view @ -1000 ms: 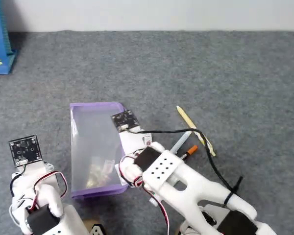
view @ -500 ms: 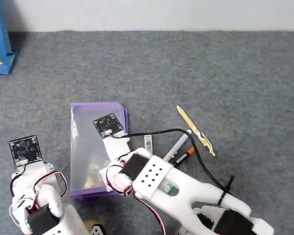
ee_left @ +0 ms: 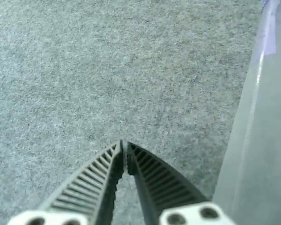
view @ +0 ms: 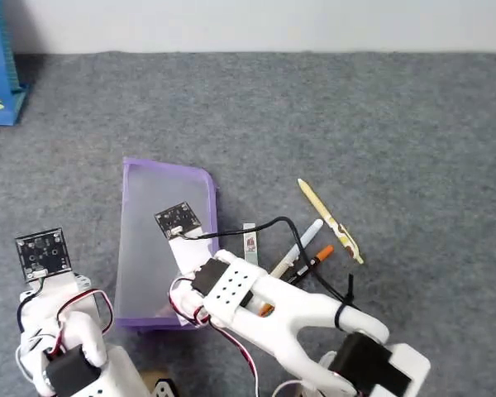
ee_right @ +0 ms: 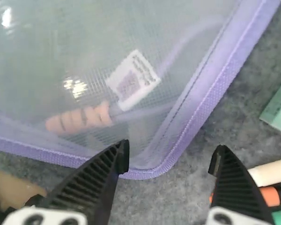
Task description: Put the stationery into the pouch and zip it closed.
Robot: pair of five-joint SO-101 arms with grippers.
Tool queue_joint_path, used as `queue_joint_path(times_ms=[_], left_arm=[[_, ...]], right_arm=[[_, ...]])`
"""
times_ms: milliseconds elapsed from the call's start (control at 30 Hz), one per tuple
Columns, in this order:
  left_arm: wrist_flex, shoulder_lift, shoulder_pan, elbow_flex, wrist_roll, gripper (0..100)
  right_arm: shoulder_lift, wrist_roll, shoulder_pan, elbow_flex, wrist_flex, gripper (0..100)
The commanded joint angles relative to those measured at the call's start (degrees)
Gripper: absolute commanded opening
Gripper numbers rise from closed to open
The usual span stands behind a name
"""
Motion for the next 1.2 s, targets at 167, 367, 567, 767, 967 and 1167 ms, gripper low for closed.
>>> queue_joint_path(times_ms=[167,367,567,767,967,1167], left_arm=[[0.0,-0.7,-0.26,-3.21,-0.44,2],[-0.09,-0.7,-0.26,-3.21,-0.35,2],[-0.18,-0.7,-0.26,-3.21,-0.44,2],[-1.58,-0.79,0.09,-3.21,-0.53,2],[-5.1,-0.7,0.09,-0.75,-5.1,2],[-4.48,-0.53,1.76,2.51,-13.1,2]], right_arm=[[4.53,1.32,5.41,-2.73,-3.03,29.2],[5.58,11.34,16.92,-2.73,-12.0,29.2],[5.49,17.32,26.86,-7.21,-14.81,29.2],[4.26,17.32,30.81,-17.85,1.19,29.2],[-6.02,17.32,30.9,-22.15,14.64,29.1],[-18.24,21.98,30.9,-21.89,24.57,29.1]])
